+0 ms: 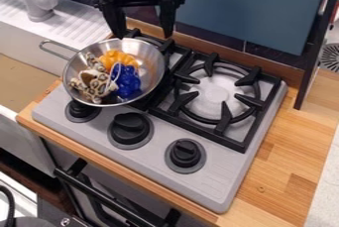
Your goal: Put the blue object to the bottom side of the right burner
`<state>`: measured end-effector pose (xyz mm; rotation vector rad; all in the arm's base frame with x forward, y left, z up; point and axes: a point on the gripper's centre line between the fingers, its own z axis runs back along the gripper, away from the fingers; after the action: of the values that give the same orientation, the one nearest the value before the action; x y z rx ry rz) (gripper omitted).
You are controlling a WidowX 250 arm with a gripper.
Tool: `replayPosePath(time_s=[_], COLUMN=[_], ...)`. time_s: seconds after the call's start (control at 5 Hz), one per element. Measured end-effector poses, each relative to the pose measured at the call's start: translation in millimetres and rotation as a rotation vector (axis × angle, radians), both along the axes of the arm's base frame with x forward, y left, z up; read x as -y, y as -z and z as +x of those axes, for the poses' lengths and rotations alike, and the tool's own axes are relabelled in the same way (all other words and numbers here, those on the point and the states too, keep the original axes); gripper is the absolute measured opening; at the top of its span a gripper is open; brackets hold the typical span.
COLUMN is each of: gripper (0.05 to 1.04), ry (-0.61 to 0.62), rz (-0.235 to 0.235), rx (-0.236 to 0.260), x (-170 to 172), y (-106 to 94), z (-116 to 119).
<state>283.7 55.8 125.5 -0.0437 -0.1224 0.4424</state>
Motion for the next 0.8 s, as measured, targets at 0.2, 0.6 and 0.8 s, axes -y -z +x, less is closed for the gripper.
replayPosePath(time_s=[0.2, 0.6, 0.8], gripper=[0.999, 0.999, 0.999], ry=[0.016, 0.276, 0.447], rz=[-0.005, 0.031, 0.014], rx=[-0.030, -0.014, -0.013], x=[0.6, -17.3, -29.8], y=[10.2, 23.1, 21.0], z=[-3.0, -0.1, 5.0])
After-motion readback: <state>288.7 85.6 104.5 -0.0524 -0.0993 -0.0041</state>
